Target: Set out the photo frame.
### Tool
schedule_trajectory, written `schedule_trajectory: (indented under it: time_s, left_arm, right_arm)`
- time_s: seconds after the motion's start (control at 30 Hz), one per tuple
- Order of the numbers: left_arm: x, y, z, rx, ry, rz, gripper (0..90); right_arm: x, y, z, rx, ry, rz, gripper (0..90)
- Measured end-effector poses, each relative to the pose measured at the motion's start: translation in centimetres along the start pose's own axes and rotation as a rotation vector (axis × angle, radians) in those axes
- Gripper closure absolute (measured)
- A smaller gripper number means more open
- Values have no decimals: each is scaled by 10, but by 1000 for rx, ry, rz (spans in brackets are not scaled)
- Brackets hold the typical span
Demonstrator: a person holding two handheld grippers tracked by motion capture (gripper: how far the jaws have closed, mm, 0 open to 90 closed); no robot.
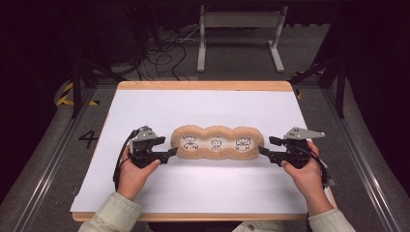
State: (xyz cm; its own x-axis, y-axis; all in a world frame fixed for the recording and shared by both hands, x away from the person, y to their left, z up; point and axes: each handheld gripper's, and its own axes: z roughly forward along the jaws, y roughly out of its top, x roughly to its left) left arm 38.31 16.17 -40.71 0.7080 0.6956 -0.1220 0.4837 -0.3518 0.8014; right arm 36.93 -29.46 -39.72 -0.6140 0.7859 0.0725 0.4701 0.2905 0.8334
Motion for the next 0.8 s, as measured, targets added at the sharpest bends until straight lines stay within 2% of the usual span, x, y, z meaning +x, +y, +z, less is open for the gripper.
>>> schedule_trajectory:
  time_s: [0.1, 0.2, 0.27, 0.43, 0.8]
  left_arm:
    - [3, -8, -13, -4, 10, -6, 310]
    - [6, -18, -25, -19, 5, -26, 299]
    - [6, -24, -31, -17, 13, -22, 295]
    - [7, -34, -42, -26, 17, -23, 279]
    - [18, -55, -48, -26, 40, -33, 256]
  right_arm:
    - [1, -1, -3, -4, 21, 3, 350]
    - [3, -2, -8, -4, 31, -23, 323]
    - [2, -2, -12, -5, 32, -40, 314]
    - [-2, -5, -18, -2, 40, -47, 283]
    - [-21, -21, -26, -13, 49, -56, 260]
